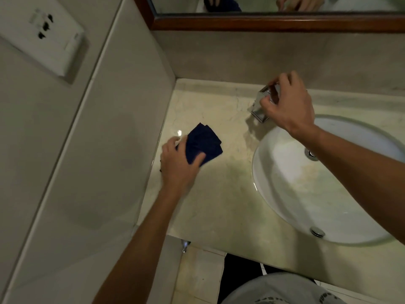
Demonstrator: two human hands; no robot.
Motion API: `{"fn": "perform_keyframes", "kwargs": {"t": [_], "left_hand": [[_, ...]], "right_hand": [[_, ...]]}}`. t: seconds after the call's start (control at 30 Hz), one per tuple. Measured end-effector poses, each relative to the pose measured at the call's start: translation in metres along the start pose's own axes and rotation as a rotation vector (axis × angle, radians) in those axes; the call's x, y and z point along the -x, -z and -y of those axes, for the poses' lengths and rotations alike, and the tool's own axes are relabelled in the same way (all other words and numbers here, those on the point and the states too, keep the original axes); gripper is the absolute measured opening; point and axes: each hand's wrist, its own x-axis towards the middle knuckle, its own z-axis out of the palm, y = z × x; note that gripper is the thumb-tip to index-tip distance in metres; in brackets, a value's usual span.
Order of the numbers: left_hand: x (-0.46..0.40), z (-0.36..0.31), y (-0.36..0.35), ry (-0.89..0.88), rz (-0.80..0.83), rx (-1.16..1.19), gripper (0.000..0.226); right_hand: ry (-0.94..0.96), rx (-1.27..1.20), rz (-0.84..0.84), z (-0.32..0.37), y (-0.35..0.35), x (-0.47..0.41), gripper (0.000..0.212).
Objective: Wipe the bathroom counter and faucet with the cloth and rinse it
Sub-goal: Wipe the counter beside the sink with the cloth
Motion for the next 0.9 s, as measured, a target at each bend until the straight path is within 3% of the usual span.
{"fn": "perform_keyframes", "kwargs": {"t": [0.1,0.2,0.3,0.37,0.53,0.63,0.7,0.8,0.9], "left_hand": [[0.014,0.012,-0.037,-0.071,0.138,-0.194,0.096],[-0.001,0.026,-0.038,-0.095,0.045,-0.183,0.07],[-0.014,0.023,-0.01,-0.027,0.027,0.156,0.039],[-0.026,0.02,0.016,0.096,0.138,0.457,0.028],[-0.048,-0.001,0.06,0.546,0.58,0.984,0.041],[-0.08,-0.011,0.07,0.587,0.64,1.067,0.053],[-0.107,-0.023,0.073,0.453,0.553,0.95,0.049],[-0.15,-0.042,0.069,-0.011,0.31,0.556,0.036],[-0.19,-0.032,0.028,-0.402,0.175,0.09,0.054]], "right_hand": [[0.002,-0.006,-0.002,0.0,0.0,0.001,0.041],[0.003,-0.006,-0.007,0.0,0.0,0.001,0.041],[0.0,-0.003,-0.001,0.001,0.001,0.001,0.041],[-0.001,0.0,-0.001,0.001,0.002,0.001,0.04],[-0.008,0.011,0.009,0.001,0.002,-0.001,0.04],[-0.01,0.015,0.013,0.001,0.002,-0.001,0.04],[-0.009,0.018,0.011,0.002,0.003,-0.001,0.04],[-0.009,0.017,0.006,0.001,0.002,-0.002,0.04],[-0.008,0.028,-0.003,0.0,0.0,-0.003,0.04]]}}
